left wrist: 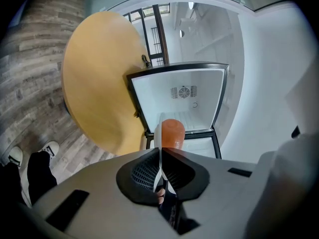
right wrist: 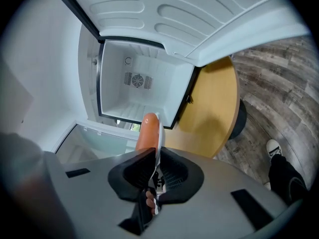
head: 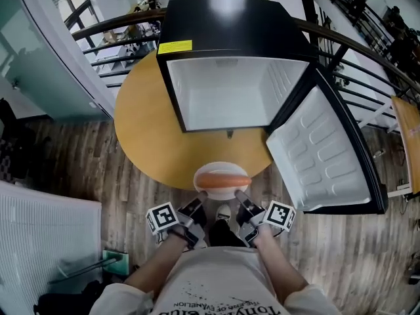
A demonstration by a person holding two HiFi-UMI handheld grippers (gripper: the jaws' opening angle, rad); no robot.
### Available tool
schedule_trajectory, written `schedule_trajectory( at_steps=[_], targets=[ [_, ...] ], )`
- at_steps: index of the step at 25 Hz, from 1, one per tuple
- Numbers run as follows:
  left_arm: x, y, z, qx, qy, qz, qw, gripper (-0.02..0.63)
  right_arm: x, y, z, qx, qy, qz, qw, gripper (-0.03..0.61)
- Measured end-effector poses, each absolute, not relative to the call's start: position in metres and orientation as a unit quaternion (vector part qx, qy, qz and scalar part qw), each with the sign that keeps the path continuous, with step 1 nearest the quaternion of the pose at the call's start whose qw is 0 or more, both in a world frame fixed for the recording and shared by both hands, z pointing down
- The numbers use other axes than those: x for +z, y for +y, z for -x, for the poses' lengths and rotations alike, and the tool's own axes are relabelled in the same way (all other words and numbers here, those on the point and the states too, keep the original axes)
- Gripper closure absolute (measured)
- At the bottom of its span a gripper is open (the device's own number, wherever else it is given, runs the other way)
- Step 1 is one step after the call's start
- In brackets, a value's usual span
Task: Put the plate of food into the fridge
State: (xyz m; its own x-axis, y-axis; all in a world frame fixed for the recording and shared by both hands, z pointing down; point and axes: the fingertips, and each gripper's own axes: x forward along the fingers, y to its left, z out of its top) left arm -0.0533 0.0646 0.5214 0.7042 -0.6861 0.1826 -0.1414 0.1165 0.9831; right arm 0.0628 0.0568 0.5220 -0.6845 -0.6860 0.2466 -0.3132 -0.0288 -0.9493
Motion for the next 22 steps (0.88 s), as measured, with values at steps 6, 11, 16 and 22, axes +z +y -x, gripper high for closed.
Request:
schedule_trajectory(
  at_steps=[6, 11, 16, 22],
  targets=[
    [0.52, 0.018, 0.034, -0.21, -0.333, -0.63, 0.669, 0.583, 0.522, 0.009, -0.082, -0.624, 0.676, 0.365, 0.143, 0.532],
    [0.517, -0.01, 0.02, -0.216, -0.341, -0.629, 0.664, 0.583, 0.519, -0.02, -0.096, -0.627, 0.678, 0.357, 0.14, 0.532],
    [0.513, -0.024, 0.012, -0.232, -0.337, -0.631, 0.66, 0.581, 0.518, -0.035, -0.102, -0.629, 0.68, 0.351, 0.134, 0.532],
    [0.515, -0.03, 0.014, -0.218, -0.342, -0.626, 0.667, 0.582, 0.517, -0.04, -0.102, -0.629, 0.677, 0.358, 0.135, 0.532]
  ],
)
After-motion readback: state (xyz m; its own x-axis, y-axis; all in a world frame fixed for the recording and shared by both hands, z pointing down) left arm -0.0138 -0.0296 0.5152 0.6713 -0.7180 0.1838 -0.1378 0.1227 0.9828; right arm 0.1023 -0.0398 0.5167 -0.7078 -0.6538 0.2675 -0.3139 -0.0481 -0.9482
